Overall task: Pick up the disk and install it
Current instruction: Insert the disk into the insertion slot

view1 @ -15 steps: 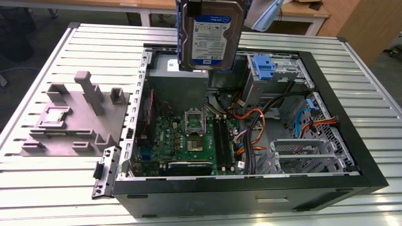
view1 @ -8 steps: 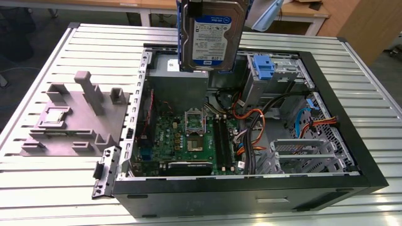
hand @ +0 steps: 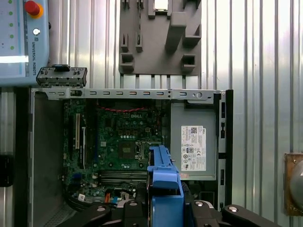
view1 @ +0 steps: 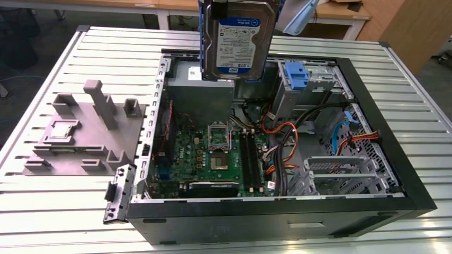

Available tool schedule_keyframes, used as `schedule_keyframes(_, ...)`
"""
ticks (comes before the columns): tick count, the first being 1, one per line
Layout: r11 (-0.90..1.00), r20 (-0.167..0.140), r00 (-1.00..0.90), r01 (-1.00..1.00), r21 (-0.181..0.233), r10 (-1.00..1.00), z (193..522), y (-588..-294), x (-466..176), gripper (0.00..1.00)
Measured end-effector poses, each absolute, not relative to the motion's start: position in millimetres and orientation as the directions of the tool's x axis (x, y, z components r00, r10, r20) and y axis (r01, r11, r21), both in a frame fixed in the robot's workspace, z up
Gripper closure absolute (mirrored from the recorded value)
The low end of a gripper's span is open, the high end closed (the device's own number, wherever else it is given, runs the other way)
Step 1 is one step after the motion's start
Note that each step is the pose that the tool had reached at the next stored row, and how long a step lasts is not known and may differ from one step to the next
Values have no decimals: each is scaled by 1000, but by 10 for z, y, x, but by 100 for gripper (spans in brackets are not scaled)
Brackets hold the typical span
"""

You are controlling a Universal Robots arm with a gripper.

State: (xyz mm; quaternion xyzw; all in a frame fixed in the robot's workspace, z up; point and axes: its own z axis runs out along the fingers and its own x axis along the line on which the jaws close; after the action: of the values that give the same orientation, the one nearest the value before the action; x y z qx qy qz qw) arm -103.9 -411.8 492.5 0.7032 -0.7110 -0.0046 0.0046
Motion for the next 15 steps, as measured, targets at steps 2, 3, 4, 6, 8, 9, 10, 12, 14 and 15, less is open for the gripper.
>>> schedule_keyframes(2,11,0,-11,-1000,13,-1000,4925,-4130,-1039,64)
schedule_keyframes(3,11,0,-11,-1000,13,-1000,4925,-4143,-1039,64)
schedule_keyframes(4,11,0,-11,-1000,13,-1000,4925,-4159,-1039,64)
schedule_keyframes(6,11,0,-11,-1000,13,-1000,4924,-4190,-1039,64)
schedule_keyframes(8,11,0,-11,-1000,13,-1000,4924,-4206,-1039,64)
schedule_keyframes(9,11,0,-11,-1000,13,-1000,4924,-4207,-1035,64)
schedule_keyframes(10,11,0,-11,-1000,13,-1000,4924,-4207,-1027,64)
schedule_keyframes(12,11,0,-11,-1000,13,-1000,4924,-4207,-992,64)
schedule_keyframes(14,11,0,-11,-1000,13,-1000,4924,-4207,-953,64)
schedule_keyframes(15,11,0,-11,-1000,13,-1000,4923,-4207,-933,64)
